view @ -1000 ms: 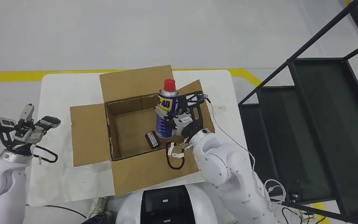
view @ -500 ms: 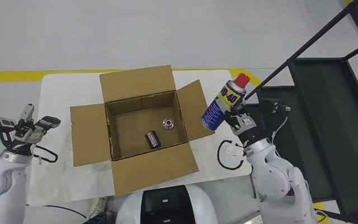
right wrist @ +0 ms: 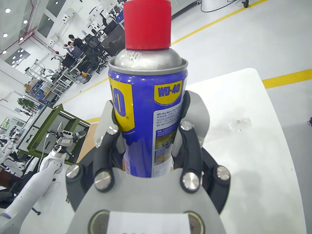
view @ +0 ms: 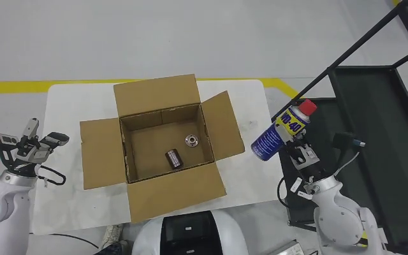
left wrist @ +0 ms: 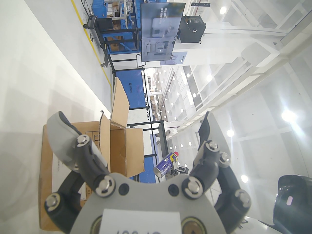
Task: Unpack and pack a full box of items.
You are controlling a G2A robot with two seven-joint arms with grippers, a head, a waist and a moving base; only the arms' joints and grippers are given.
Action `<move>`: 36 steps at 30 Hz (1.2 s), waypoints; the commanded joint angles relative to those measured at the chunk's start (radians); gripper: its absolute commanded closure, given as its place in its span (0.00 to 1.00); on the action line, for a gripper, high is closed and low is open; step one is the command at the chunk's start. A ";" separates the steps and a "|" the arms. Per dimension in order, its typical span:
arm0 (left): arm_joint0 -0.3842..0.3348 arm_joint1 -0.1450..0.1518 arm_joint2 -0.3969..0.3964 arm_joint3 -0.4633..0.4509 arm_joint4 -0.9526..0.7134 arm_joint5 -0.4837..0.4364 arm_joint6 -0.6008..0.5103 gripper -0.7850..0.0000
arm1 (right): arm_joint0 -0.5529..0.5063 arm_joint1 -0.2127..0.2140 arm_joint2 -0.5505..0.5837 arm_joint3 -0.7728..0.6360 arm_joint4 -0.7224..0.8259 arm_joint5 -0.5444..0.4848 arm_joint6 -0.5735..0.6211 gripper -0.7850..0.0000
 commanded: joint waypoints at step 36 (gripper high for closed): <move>0.000 0.000 0.000 0.000 0.000 0.000 0.000 0.00 | 0.234 -0.008 -0.191 0.822 -0.772 -0.097 -1.009 1.00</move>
